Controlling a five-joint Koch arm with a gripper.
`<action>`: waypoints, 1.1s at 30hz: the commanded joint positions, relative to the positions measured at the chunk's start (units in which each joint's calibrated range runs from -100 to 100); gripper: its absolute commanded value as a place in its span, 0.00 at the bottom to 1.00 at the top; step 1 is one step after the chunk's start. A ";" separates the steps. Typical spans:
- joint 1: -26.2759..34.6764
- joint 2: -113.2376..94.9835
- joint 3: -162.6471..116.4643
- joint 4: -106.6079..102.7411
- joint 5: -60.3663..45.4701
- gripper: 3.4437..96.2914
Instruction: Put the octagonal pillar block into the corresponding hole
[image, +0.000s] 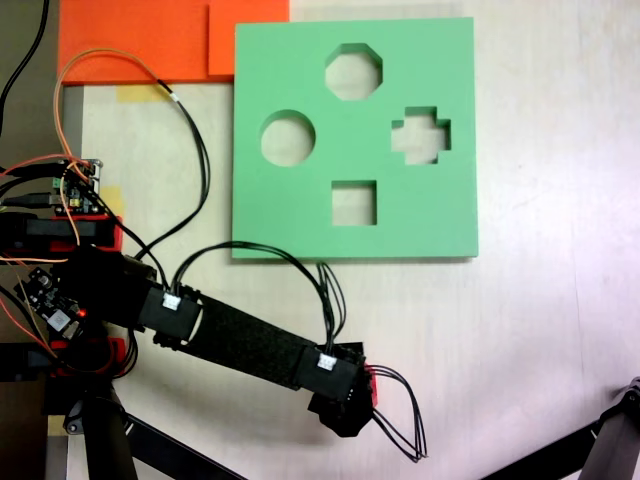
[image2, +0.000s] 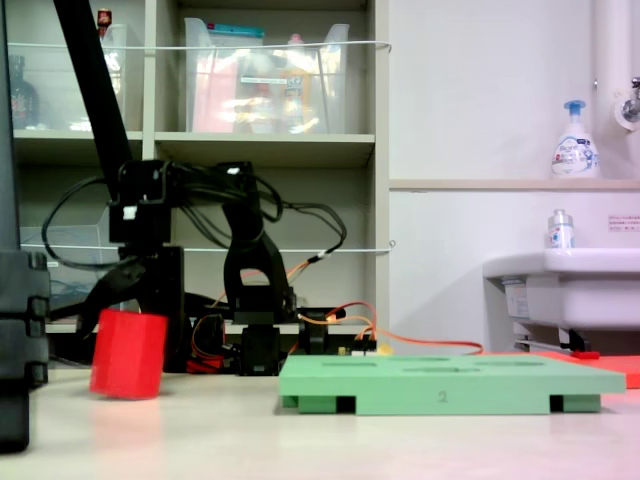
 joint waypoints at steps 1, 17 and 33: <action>0.49 -6.00 0.02 -4.50 0.59 0.38; 16.65 -43.30 -2.17 -4.50 21.83 0.38; 34.58 -28.77 5.61 -4.50 41.56 0.38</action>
